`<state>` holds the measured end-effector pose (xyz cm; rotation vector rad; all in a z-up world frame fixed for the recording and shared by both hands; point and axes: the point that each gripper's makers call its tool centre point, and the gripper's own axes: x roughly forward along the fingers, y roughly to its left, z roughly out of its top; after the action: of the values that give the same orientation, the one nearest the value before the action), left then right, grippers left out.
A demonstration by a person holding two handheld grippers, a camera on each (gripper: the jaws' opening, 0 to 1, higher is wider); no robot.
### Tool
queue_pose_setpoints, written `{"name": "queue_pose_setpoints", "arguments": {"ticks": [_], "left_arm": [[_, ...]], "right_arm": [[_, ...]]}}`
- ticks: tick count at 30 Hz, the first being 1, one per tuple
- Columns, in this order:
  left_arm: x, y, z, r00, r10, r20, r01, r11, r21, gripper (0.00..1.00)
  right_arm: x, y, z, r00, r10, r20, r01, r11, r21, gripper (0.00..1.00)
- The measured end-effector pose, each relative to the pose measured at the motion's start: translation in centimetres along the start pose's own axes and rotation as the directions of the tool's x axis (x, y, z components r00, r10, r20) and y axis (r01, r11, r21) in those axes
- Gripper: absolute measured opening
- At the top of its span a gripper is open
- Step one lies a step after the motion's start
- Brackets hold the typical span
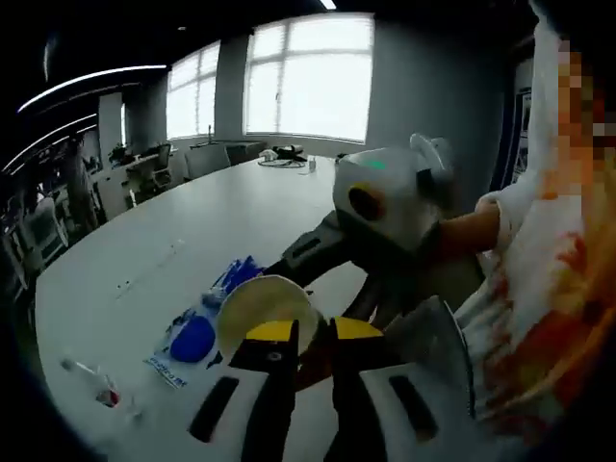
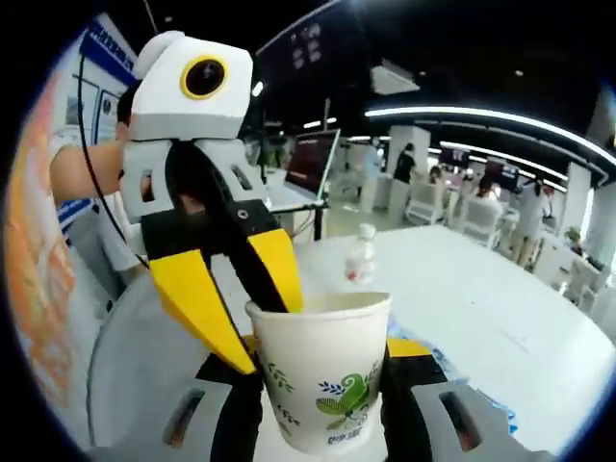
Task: Arrange the tabletop items into an orderly group along one side of the table until the central work area is clear of visible clutter.
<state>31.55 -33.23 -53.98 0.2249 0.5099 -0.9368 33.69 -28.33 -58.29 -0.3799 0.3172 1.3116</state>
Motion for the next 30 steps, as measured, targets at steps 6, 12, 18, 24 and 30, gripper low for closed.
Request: {"name": "queue_pose_setpoints", "arguments": {"ticks": [6,12,18,24,30], "left_arm": [[-0.1,1.1,-1.5,0.997,0.045,-0.057,-0.043,0.999,0.031,0.00],[-1.0,6.3,-5.6,0.965,0.164,-0.204,-0.154,0.986,0.065,0.00],[-1.2,13.3,-9.5,0.889,0.284,-0.360,-0.241,0.957,0.161,0.00],[1.0,18.1,-11.5,0.862,0.280,-0.423,-0.217,0.957,0.190,0.00],[2.4,21.1,-13.6,0.836,0.272,-0.476,-0.195,0.959,0.206,0.00]], "right_arm": [[0.4,-0.2,-1.0,1.000,0.011,-0.023,-0.010,0.998,0.057,0.47],[-0.4,-1.0,-2.7,0.999,-0.032,-0.036,0.038,0.981,0.192,0.53],[-2.3,-1.3,-5.6,0.993,-0.088,-0.075,0.107,0.940,0.325,0.52],[-4.3,-2.8,-7.3,0.983,-0.169,-0.077,0.185,0.867,0.463,0.52],[-5.8,-4.7,-8.3,0.966,-0.247,-0.081,0.251,0.805,0.538,0.53]]}}
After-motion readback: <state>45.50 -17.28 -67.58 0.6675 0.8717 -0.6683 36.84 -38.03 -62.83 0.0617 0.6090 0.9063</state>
